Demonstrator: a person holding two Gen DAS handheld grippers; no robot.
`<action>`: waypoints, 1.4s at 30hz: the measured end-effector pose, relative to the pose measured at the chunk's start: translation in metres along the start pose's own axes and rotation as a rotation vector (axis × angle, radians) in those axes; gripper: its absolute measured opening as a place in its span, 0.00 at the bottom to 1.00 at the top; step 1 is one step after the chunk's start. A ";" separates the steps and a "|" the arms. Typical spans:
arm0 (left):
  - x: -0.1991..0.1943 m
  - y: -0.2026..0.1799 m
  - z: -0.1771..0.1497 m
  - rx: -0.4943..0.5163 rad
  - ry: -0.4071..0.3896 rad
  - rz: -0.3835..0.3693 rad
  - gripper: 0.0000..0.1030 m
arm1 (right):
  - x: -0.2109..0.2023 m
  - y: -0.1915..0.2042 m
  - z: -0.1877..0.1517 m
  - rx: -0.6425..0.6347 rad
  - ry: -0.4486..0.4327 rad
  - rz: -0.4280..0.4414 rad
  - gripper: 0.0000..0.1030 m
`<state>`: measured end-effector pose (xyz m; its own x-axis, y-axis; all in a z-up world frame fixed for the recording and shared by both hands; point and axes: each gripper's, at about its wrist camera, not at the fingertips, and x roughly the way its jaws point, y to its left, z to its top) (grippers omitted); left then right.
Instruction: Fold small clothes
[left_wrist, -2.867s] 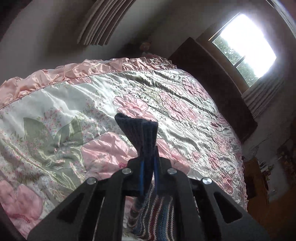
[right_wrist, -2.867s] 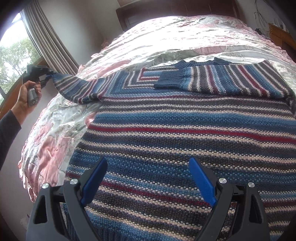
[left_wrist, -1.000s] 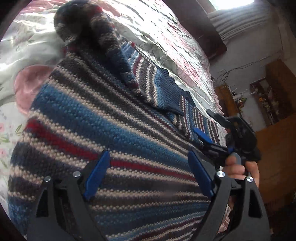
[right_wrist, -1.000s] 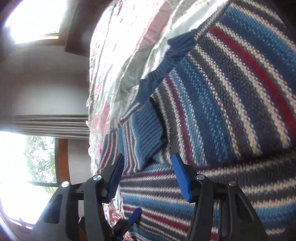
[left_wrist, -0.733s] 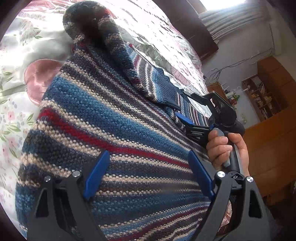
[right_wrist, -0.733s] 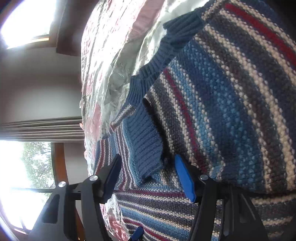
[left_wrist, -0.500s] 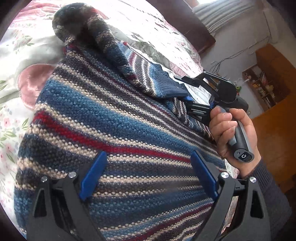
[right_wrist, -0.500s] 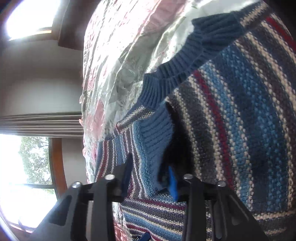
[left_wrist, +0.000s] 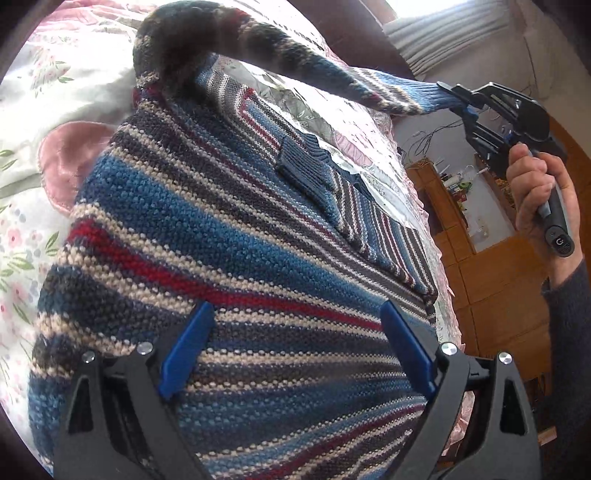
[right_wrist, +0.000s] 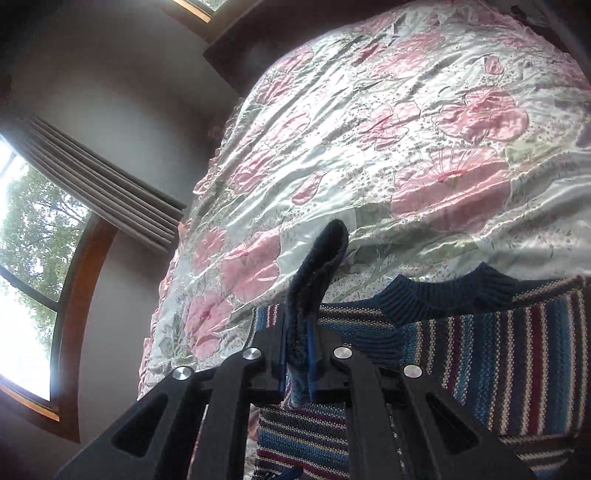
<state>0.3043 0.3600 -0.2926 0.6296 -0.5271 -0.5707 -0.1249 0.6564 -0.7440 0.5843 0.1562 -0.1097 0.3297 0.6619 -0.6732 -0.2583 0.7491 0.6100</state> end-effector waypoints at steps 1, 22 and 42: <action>0.000 0.000 0.000 0.002 0.000 0.001 0.88 | -0.006 -0.003 0.002 0.000 -0.007 -0.008 0.08; -0.036 0.000 0.080 -0.124 -0.071 -0.063 0.89 | -0.012 -0.255 -0.084 0.358 0.060 -0.109 0.30; 0.063 0.003 0.170 -0.051 0.155 0.069 0.89 | -0.023 -0.248 -0.087 0.289 0.024 -0.185 0.22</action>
<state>0.4738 0.4208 -0.2718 0.4933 -0.5608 -0.6650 -0.2048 0.6681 -0.7153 0.5624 -0.0424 -0.2822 0.3247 0.5189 -0.7908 0.0727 0.8199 0.5679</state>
